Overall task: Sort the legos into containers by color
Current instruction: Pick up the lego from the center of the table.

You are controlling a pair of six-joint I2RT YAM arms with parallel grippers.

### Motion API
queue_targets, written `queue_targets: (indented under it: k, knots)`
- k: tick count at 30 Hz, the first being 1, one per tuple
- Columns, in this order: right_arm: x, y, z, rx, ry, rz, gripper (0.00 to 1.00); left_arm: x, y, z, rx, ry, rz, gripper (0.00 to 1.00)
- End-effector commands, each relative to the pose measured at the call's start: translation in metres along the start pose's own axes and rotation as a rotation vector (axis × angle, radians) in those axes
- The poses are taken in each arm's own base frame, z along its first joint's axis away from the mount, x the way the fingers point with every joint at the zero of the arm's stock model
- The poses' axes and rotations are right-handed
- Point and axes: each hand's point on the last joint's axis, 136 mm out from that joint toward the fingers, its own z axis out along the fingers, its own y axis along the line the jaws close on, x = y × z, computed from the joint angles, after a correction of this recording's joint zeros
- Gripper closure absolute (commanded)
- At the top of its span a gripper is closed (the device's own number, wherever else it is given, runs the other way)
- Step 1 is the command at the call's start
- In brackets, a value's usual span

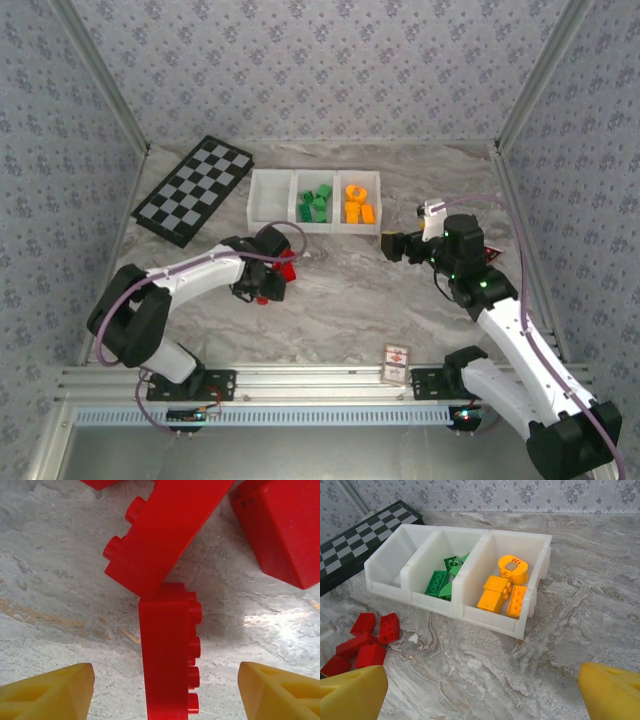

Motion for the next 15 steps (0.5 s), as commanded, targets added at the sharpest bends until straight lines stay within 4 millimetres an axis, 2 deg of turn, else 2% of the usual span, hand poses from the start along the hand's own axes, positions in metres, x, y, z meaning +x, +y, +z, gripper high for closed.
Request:
queue_targets:
  k: [1,4,8,14,15]
  knots:
    - [-0.01,0.002,-0.006,-0.003,-0.016,0.011,0.0,-0.005,0.0,0.002,-0.023,-0.005,0.016,0.27]
    - [0.0,-0.007,-0.016,0.052,0.025,0.026,0.0,-0.006,-0.002,0.007,-0.023,0.007,0.017,0.34]
    - [0.027,-0.017,-0.034,0.125,0.096,0.076,0.0,-0.007,-0.005,0.011,-0.015,0.023,0.015,0.48]
    - [0.03,-0.021,-0.065,0.161,0.036,0.121,0.0,-0.008,-0.006,0.013,-0.017,0.028,0.01,0.66]
    - [0.037,-0.021,-0.068,0.165,0.05,0.129,0.0,-0.009,-0.007,0.013,-0.017,0.025,0.011,0.72]
